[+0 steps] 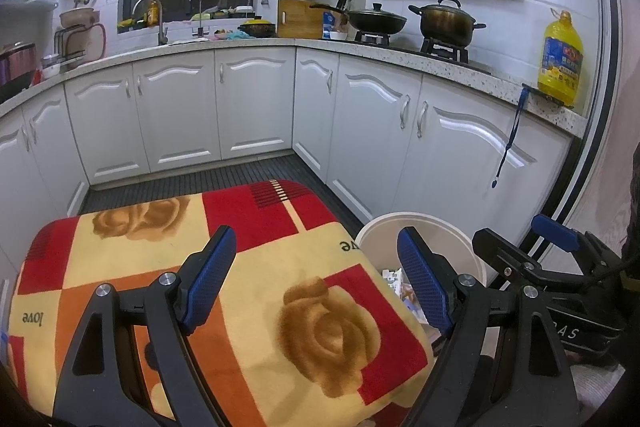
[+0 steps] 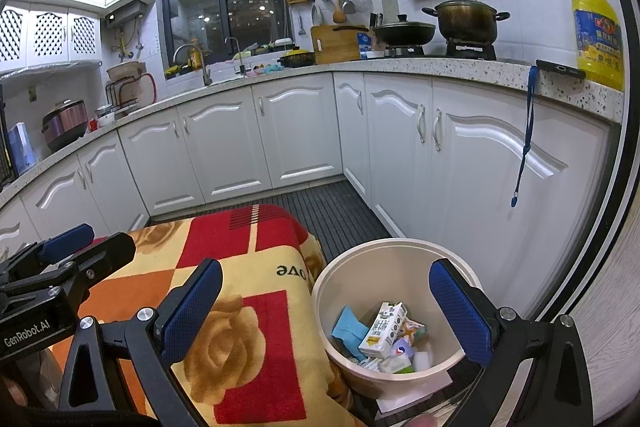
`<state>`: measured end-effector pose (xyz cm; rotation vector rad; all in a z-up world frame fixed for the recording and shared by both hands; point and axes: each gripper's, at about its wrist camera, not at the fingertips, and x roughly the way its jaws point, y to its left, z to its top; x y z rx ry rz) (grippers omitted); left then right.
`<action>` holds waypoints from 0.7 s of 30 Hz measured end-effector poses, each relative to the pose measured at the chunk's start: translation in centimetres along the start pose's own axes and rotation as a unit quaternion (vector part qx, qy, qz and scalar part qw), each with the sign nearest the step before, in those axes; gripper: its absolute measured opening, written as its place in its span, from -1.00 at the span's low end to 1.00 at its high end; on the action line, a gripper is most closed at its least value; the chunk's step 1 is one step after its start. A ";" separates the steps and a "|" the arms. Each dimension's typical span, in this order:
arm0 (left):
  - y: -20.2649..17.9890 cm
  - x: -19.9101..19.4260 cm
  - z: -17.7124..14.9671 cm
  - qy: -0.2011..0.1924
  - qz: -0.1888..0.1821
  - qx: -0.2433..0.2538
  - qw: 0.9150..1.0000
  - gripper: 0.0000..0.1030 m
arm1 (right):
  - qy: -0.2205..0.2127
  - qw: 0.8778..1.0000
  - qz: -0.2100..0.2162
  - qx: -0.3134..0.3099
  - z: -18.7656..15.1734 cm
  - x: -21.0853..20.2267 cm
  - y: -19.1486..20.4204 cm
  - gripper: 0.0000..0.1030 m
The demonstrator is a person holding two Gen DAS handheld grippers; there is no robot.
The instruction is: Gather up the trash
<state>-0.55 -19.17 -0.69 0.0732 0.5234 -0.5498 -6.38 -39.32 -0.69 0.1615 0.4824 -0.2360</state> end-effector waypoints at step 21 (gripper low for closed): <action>-0.3 0.5 -0.3 0.006 0.000 0.006 1.000 0.60 | 0.009 1.000 -0.002 0.001 -0.8 0.6 -0.3 0.99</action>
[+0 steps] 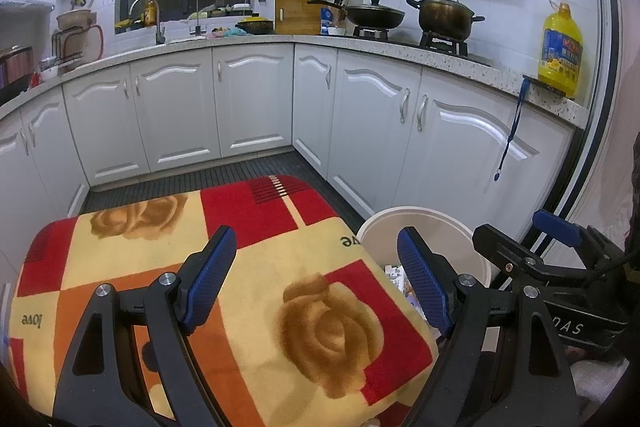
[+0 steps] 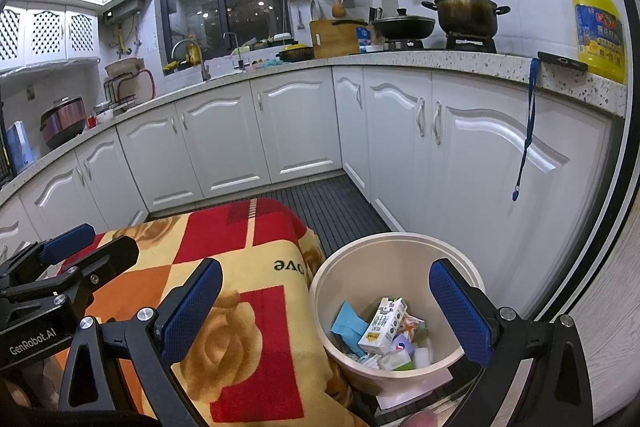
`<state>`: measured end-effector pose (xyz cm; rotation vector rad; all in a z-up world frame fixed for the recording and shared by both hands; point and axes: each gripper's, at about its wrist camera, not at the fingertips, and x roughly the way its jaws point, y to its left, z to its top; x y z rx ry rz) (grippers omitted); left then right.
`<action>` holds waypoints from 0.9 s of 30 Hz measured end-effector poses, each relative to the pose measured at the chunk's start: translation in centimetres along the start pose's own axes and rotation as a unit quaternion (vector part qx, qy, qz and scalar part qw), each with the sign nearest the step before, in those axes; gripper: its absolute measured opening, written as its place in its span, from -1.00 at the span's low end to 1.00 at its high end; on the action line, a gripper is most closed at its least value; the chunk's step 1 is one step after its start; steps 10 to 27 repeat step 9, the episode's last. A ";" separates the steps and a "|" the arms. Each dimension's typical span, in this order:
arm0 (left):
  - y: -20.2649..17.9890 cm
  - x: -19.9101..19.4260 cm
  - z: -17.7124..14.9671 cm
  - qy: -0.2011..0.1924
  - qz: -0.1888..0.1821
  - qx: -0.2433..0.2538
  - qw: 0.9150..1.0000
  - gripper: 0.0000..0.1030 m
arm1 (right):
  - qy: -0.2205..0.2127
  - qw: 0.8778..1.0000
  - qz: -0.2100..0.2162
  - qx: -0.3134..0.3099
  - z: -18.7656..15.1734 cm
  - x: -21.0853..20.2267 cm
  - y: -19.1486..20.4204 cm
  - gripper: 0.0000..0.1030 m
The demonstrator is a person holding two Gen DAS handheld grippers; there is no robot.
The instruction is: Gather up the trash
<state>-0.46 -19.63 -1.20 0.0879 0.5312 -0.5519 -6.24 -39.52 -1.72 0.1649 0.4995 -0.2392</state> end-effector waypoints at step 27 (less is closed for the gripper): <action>0.4 0.4 -0.2 0.002 0.000 -0.001 1.000 0.60 | 0.006 1.000 -0.001 0.000 -0.1 0.3 0.2 0.99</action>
